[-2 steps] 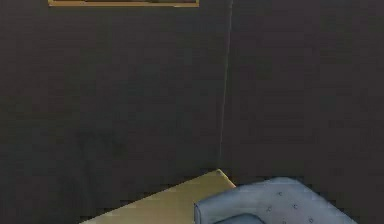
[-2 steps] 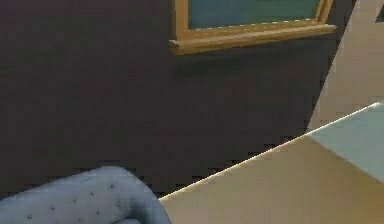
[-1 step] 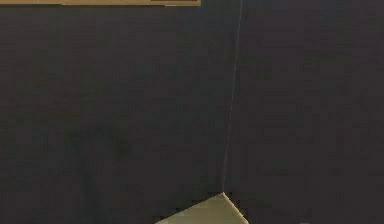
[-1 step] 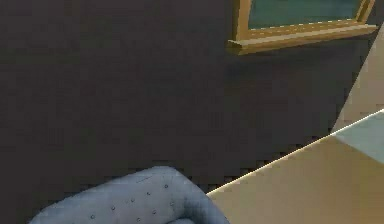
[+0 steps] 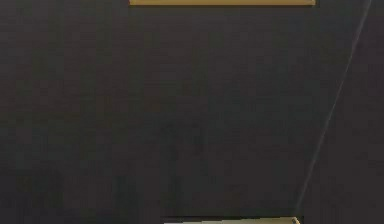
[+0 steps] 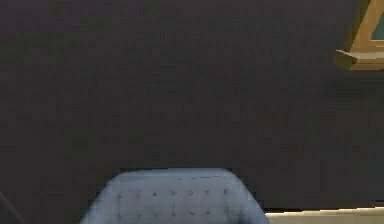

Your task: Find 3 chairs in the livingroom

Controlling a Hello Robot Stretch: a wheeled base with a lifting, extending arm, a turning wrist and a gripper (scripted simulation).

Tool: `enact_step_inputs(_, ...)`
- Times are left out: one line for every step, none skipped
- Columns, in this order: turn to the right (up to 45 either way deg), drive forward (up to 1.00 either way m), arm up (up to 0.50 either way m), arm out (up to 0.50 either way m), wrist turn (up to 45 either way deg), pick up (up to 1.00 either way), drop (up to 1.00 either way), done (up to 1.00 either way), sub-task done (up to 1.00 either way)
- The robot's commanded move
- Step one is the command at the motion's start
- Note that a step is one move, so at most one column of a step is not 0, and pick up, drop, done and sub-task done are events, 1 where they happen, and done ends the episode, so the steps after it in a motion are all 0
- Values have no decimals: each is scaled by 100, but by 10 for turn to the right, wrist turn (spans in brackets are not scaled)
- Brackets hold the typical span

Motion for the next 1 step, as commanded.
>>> enact_step_inputs(0, 30, 0, 0, 0, 0, 0, 0, 0)
